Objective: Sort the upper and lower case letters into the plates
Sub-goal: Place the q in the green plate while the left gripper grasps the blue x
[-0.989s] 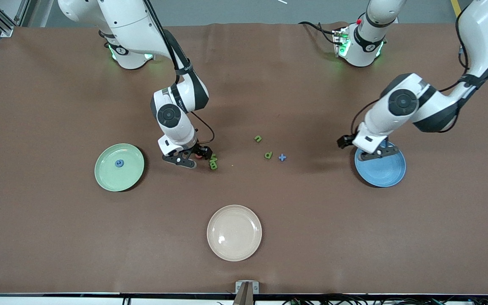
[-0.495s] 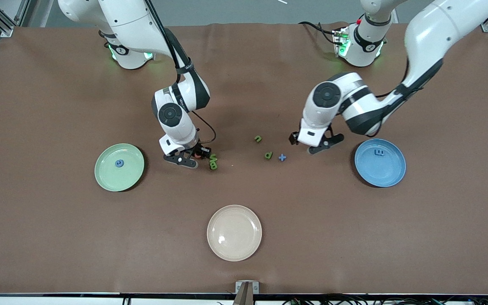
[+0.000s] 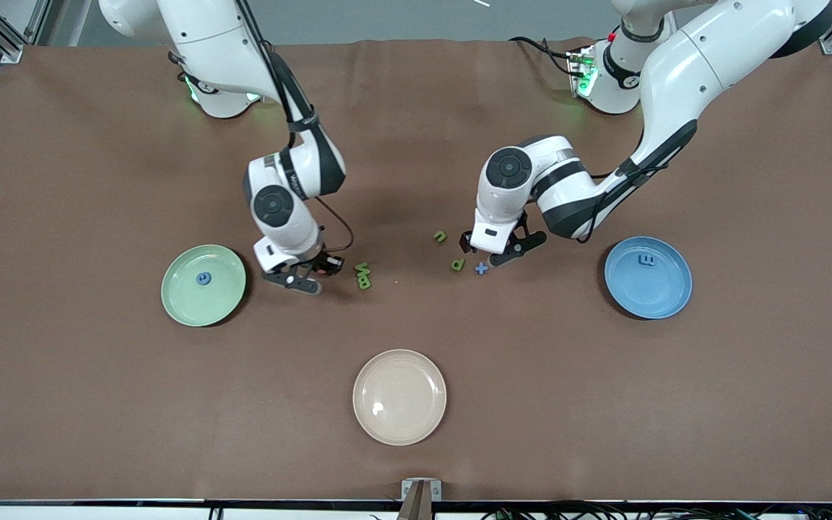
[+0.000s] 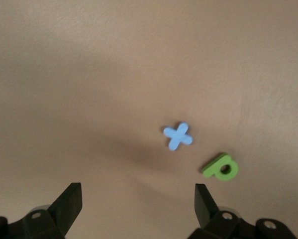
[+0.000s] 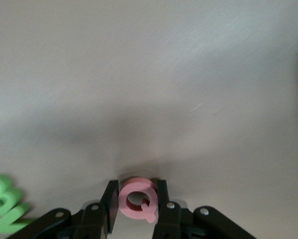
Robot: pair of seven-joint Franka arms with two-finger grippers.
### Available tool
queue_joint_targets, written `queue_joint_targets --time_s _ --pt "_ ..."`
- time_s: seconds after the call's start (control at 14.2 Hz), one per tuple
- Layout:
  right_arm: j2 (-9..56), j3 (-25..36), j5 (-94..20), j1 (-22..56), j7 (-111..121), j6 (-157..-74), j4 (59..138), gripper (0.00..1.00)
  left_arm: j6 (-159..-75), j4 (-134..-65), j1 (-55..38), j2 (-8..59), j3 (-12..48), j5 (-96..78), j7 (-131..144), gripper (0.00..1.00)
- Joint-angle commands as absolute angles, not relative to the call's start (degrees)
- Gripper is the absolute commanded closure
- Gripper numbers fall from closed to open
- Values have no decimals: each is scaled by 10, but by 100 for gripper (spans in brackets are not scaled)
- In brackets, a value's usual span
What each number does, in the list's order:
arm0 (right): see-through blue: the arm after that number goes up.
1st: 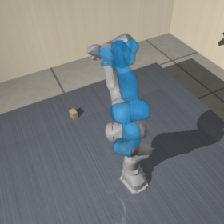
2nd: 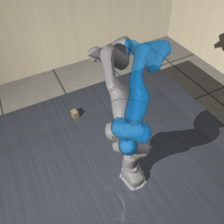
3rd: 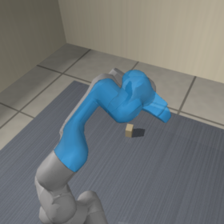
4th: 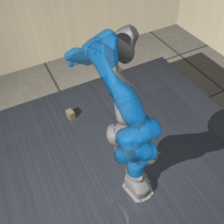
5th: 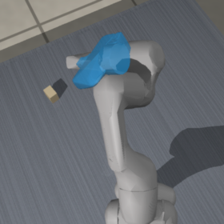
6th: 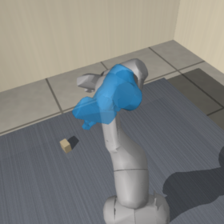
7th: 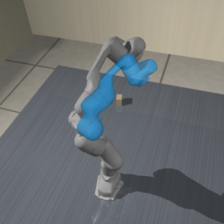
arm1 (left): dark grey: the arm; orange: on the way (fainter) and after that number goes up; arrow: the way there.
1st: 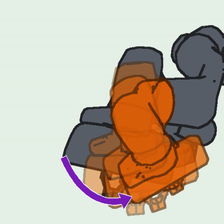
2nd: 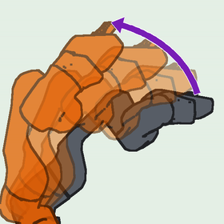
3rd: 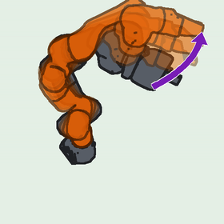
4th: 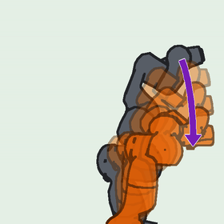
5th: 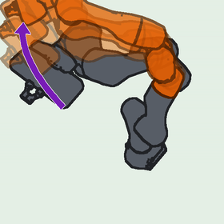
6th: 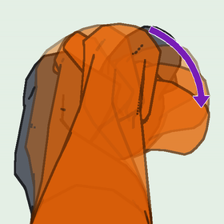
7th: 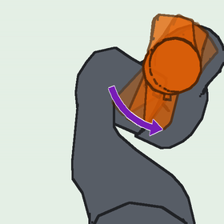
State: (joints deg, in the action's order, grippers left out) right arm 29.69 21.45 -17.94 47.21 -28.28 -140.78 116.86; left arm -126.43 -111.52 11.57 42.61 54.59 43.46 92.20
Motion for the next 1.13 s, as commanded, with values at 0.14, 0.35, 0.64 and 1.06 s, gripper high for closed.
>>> queue_joint_targets --time_s 0.14,0.35,0.64,1.06 --pt "247 326 -189 464 -88 -1318 1173 99 -1281 -1061 37 458 478 436 900 1" --pt "248 347 -190 433 -2 -1312 1176 99 -1294 -1054 38 457 476 437 861 1" --pt "257 344 -197 380 59 -1321 1177 98 -1295 -1053 35 458 475 437 789 1" --pt "278 326 -256 381 61 -1329 1185 98 -1295 -1045 38 457 475 450 626 1"
